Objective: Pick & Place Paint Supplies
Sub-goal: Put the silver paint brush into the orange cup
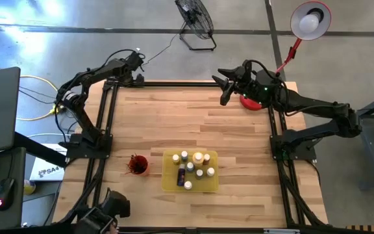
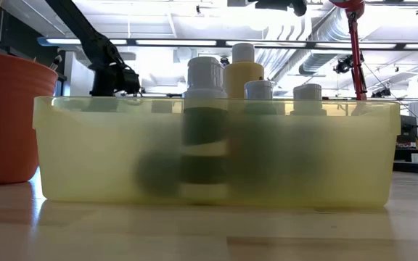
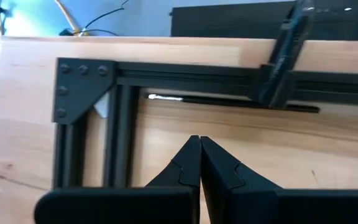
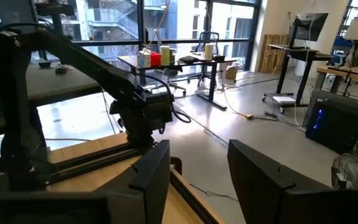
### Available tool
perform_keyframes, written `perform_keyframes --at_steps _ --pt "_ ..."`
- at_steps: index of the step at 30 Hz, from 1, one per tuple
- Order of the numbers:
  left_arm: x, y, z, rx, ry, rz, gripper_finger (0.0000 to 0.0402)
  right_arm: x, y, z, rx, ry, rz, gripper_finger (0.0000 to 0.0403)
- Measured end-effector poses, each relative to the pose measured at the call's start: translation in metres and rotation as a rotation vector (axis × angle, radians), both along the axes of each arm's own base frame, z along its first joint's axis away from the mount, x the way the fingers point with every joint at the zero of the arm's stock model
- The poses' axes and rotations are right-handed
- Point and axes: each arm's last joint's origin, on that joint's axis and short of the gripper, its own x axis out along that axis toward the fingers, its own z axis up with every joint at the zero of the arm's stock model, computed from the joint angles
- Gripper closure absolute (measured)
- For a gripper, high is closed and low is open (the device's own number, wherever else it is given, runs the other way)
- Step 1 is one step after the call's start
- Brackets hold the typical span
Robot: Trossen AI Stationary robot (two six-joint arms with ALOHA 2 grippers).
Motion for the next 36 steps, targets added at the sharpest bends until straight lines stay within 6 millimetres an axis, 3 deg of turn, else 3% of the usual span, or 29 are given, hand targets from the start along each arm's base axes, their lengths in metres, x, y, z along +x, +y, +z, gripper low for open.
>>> perform_keyframes --at_steps 9,16,23,36 --pt "-0.002 0.017 -0.019 -0.009 -0.03 -0.004 0.0401 0.0 0.0 0.0 -0.02 0.014 0.0 0.025" --pt "-0.002 0.018 -0.019 -0.005 -0.035 0.006 0.0401 0.0 -0.001 0.0 -0.022 0.014 -0.011 0.025" --pt "-0.003 0.018 -0.027 -0.036 -0.181 0.015 0.0401 -0.001 -0.003 0.0 -0.022 0.014 -0.019 0.025" --pt "-0.007 0.02 -0.034 0.019 -0.172 0.06 0.0401 -0.001 -0.003 0.0 -0.022 0.015 -0.019 0.025"
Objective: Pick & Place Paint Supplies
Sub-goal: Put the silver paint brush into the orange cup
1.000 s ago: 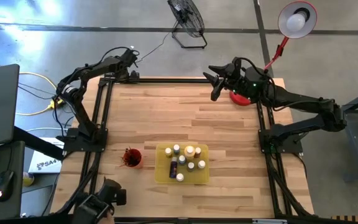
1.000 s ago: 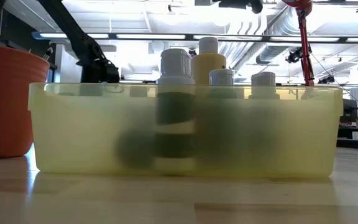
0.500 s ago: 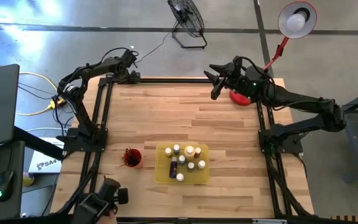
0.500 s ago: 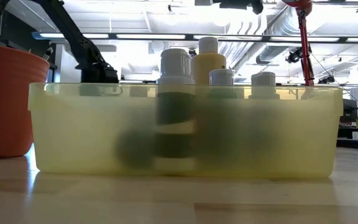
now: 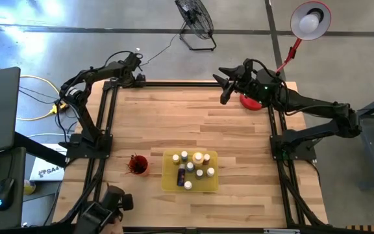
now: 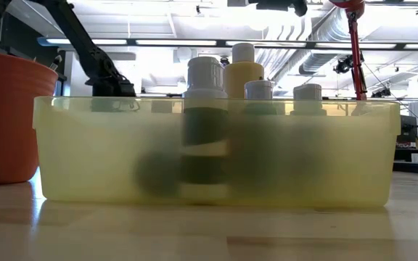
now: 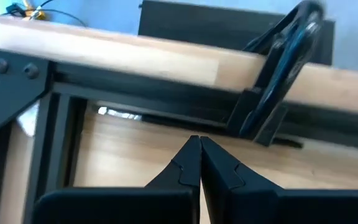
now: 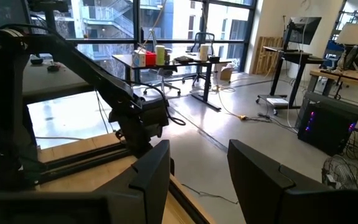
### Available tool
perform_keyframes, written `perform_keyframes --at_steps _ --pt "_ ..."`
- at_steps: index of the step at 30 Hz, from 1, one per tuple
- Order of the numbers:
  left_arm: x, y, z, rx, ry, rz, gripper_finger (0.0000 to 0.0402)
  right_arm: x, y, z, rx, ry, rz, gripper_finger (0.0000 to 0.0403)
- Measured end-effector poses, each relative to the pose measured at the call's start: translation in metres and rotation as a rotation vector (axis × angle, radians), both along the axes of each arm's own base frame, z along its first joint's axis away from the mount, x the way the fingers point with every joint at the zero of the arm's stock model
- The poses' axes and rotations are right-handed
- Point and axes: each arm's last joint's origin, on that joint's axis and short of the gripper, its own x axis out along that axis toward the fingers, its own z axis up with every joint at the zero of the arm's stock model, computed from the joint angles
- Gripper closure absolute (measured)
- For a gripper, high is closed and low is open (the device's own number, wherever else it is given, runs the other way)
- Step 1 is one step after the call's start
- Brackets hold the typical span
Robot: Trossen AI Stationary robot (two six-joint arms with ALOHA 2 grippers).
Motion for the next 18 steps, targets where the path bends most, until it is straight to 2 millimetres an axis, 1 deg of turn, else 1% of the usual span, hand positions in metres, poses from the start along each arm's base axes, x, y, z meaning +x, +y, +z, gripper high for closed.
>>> perform_keyframes --at_steps 4,9,12,18 --pt "0.001 0.003 -0.005 0.003 -0.004 0.005 0.0401 0.0 0.0 0.0 0.0 0.0 0.0 0.025" --pt "0.003 0.007 -0.024 -0.037 0.027 0.011 0.0401 0.0 0.0 0.0 0.0 0.0 0.0 0.025" --pt "0.004 0.009 -0.03 -0.031 0.054 0.044 0.0401 0.0 0.0 0.0 -0.001 0.001 0.0 0.025" --pt "0.004 0.01 -0.029 -0.032 0.026 0.029 0.0401 -0.001 -0.002 0.0 -0.019 0.014 -0.012 0.025"
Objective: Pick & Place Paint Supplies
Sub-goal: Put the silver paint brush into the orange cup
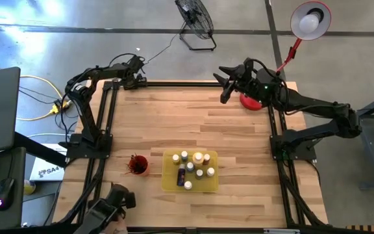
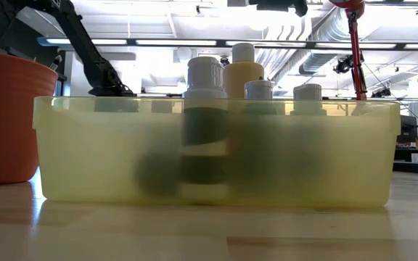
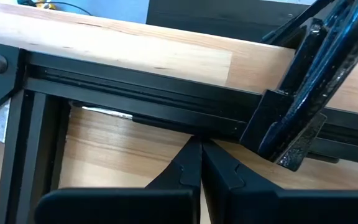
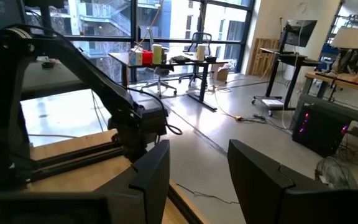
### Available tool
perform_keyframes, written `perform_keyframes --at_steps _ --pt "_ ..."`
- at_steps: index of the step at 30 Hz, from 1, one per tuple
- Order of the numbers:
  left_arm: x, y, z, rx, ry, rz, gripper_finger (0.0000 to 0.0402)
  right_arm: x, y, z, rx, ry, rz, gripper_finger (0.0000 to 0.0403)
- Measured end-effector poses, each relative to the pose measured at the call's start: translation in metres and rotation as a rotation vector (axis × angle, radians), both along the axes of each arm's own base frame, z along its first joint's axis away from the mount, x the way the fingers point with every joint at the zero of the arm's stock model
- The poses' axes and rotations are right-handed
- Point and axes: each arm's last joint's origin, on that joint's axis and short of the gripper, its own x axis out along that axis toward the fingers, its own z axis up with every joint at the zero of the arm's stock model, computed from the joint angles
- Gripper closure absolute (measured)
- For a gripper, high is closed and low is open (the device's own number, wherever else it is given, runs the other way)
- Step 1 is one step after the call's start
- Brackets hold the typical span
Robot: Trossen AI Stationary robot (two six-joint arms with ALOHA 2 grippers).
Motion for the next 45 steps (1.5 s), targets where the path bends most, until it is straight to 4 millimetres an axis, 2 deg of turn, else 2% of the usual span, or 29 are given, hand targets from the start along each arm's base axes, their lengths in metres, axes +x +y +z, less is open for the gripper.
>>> perform_keyframes --at_steps 7,13,25,33,39,42,45 --pt "0.0 0.001 0.012 0.044 -0.009 -0.029 0.0401 -0.003 -0.008 0.0 0.002 -0.002 -0.034 0.025" --pt "0.0 0.001 0.012 0.056 0.009 -0.031 0.0401 -0.005 -0.014 0.0 0.003 -0.003 -0.055 0.025" --pt "-0.007 -0.009 -0.004 0.039 0.004 -0.003 0.0401 -0.005 -0.013 0.0 0.0 0.0 -0.028 0.025" --pt "0.0 -0.019 -0.005 -0.06 -0.081 -0.055 0.0401 -0.004 -0.012 0.0 0.001 -0.001 0.003 0.025" --pt "0.023 -0.047 0.012 -0.135 -0.121 -0.251 0.0401 -0.004 -0.012 0.0 0.001 -0.001 0.003 0.025" --pt "0.032 -0.055 0.033 -0.041 -0.109 -0.329 0.0401 -0.004 -0.012 0.0 0.0 -0.001 0.003 0.025" --pt "0.03 -0.058 0.046 0.089 0.057 -0.282 0.0401 -0.004 -0.013 0.0 0.0 -0.001 0.003 0.025"
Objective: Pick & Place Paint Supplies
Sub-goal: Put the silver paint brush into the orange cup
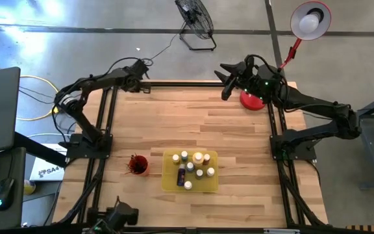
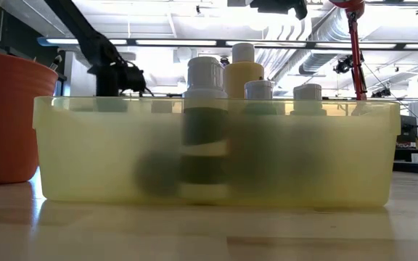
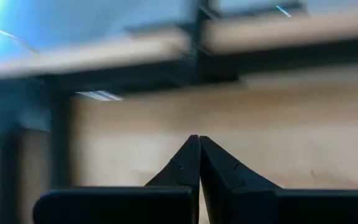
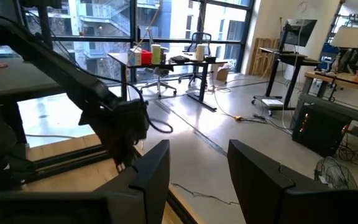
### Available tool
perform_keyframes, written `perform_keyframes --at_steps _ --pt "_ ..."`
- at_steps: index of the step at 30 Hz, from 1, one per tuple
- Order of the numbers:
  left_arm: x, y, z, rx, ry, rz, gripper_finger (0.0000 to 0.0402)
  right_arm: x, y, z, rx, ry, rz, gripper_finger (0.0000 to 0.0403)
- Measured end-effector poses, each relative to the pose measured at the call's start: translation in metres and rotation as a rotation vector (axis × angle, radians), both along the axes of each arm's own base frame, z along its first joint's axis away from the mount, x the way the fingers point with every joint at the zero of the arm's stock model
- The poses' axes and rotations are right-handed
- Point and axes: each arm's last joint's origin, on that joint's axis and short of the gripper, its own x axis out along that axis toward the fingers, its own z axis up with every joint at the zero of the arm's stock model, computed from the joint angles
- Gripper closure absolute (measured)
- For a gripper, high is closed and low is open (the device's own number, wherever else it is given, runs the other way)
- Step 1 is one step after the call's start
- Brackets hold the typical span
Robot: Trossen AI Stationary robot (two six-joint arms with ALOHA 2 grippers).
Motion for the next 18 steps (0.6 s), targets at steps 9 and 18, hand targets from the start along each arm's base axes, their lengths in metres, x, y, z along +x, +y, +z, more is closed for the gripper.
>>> perform_keyframes --at_steps 9,18 --pt "-0.031 0.011 0.003 0.033 0.145 0.134 0.0401 0.0 0.0 0.0 0.005 -0.003 0.0 0.025" --pt "-0.026 0.018 0.006 0.081 0.039 0.253 0.0401 0.0 0.0 0.0 0.006 -0.004 0.004 0.025"
